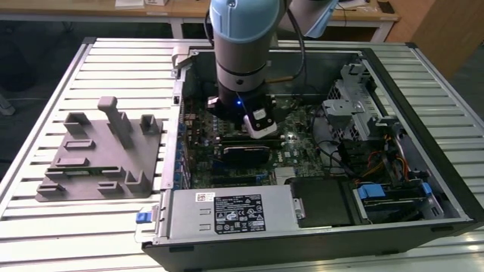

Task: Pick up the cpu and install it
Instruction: 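Install the second cpu locking lever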

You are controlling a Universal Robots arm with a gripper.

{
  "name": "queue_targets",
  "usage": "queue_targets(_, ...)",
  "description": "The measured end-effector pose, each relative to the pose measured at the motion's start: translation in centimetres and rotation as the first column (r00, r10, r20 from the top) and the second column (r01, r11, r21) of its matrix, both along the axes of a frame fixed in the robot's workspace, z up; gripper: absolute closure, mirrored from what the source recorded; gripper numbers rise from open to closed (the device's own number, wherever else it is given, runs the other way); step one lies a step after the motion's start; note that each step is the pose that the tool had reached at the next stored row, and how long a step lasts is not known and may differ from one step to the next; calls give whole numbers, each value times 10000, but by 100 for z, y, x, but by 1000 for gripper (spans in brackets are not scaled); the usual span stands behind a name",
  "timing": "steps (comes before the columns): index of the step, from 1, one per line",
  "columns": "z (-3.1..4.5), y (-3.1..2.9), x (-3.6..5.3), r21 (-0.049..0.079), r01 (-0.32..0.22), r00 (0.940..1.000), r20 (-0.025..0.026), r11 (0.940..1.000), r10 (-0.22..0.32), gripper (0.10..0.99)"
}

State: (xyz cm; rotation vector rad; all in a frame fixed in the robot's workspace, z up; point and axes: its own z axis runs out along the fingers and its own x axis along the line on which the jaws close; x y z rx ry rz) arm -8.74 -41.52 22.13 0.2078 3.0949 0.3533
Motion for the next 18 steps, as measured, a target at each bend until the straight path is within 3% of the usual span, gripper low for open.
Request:
queue_targets(7, -2, 53, 165, -76, 111, 9999, 1, 9999, -111, 980)
queue_targets(12, -4, 139, 259, -110, 119, 9999, 1, 9999, -119, 980)
queue_targets(18, -10, 207, 348, -357, 135, 9999, 4, 9993, -135, 980)
